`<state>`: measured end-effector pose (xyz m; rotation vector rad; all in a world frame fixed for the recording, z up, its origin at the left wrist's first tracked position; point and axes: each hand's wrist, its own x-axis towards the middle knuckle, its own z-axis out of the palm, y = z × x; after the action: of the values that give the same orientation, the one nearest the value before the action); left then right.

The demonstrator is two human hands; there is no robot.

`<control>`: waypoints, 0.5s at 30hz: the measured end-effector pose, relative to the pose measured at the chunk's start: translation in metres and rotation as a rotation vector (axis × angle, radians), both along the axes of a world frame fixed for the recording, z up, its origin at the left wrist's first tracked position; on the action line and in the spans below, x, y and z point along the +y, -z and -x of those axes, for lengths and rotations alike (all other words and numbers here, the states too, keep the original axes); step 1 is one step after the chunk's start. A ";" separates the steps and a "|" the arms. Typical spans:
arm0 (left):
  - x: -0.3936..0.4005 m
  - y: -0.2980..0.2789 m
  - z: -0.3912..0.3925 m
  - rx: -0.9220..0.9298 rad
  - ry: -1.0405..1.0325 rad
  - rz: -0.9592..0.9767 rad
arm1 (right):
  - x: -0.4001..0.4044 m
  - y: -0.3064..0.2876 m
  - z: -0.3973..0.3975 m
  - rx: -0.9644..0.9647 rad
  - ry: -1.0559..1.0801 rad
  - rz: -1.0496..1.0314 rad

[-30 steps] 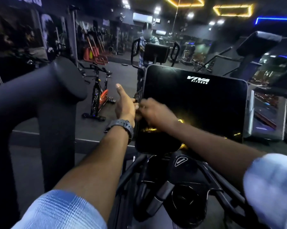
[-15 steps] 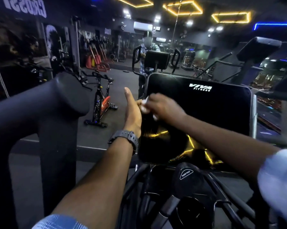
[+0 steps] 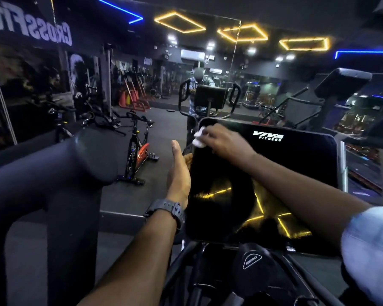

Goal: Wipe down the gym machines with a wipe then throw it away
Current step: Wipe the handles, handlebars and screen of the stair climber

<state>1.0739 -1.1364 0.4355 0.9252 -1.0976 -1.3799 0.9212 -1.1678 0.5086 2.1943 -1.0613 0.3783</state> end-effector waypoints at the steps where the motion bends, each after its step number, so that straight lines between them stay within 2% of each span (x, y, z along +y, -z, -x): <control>1: -0.001 0.000 0.000 -0.012 -0.007 0.006 | -0.009 -0.011 0.009 -0.114 0.098 0.047; 3: -0.001 0.001 0.001 -0.030 -0.020 0.019 | -0.022 -0.023 0.027 -0.354 0.303 0.111; 4: -0.002 0.002 0.001 -0.034 -0.021 0.027 | -0.022 -0.019 0.027 -0.364 0.338 0.098; 8: -0.004 0.007 0.006 -0.065 -0.035 0.072 | 0.009 0.002 0.005 -0.089 0.165 -0.026; 15: -0.009 0.015 0.012 -0.136 -0.082 0.139 | 0.012 -0.010 0.021 -0.146 0.233 0.018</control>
<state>1.0623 -1.1458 0.4200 0.9622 -1.2285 -1.1722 0.8999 -1.1561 0.5183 2.0230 -1.3719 0.4455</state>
